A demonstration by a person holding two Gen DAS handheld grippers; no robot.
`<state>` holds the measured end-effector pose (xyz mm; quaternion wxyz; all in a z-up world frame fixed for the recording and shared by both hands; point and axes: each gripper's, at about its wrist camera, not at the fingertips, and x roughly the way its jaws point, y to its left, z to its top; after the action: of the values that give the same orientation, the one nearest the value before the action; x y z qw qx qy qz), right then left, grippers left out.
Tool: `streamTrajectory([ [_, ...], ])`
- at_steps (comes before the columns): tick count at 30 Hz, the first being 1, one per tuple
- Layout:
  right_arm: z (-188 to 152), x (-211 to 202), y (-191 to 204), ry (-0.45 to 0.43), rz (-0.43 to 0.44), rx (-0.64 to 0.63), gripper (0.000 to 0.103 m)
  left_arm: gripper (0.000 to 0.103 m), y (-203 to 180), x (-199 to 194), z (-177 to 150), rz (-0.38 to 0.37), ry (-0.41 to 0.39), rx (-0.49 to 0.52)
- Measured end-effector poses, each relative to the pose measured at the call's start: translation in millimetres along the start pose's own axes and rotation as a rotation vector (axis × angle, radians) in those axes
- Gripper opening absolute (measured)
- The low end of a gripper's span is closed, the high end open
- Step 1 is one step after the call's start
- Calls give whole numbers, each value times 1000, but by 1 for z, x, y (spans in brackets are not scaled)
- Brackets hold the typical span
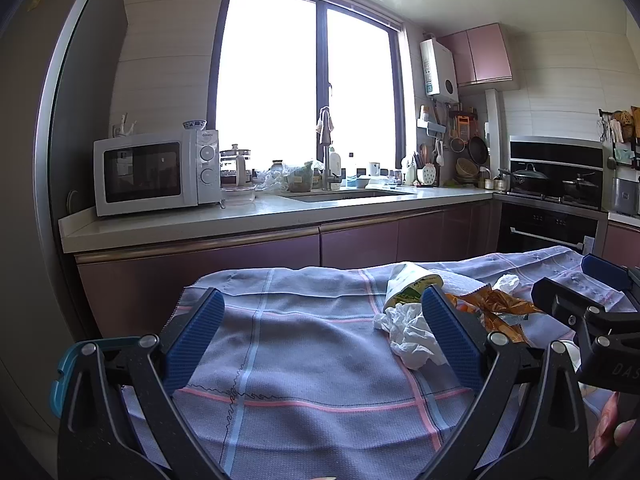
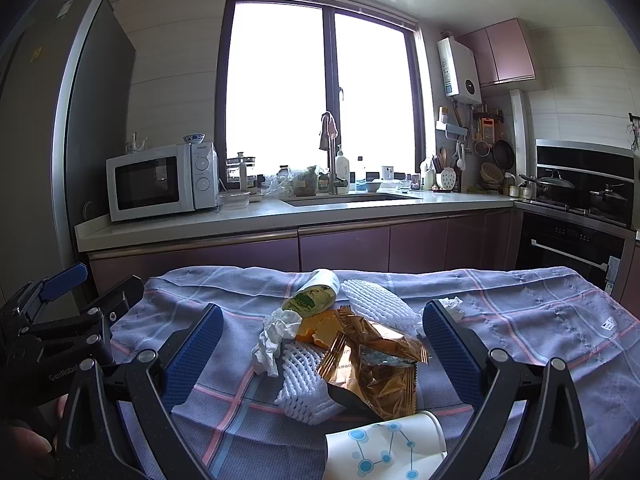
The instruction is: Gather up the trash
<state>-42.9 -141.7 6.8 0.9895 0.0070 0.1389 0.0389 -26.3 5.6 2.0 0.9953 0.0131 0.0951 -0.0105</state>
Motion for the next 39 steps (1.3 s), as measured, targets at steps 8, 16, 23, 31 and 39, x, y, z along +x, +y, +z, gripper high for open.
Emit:
streamTrajectory([
  [8,0,-1,-1,1,1,1,96,97,-4,1,-1,-7,9,6],
  [16,-2,-4,-15,31,6,12,96,97,-12,7,-4,-67,49,26],
  [23,-22,-5,-49,145,-19,41,96,97,-32,27,-16,-211,178,88],
  [31,-55,13,-80,327,100,195,95,97,-59,70,-26,-311,333,152],
  [39,-63,11,-91,365,212,283,59,86,-71,134,-32,-324,484,172],
])
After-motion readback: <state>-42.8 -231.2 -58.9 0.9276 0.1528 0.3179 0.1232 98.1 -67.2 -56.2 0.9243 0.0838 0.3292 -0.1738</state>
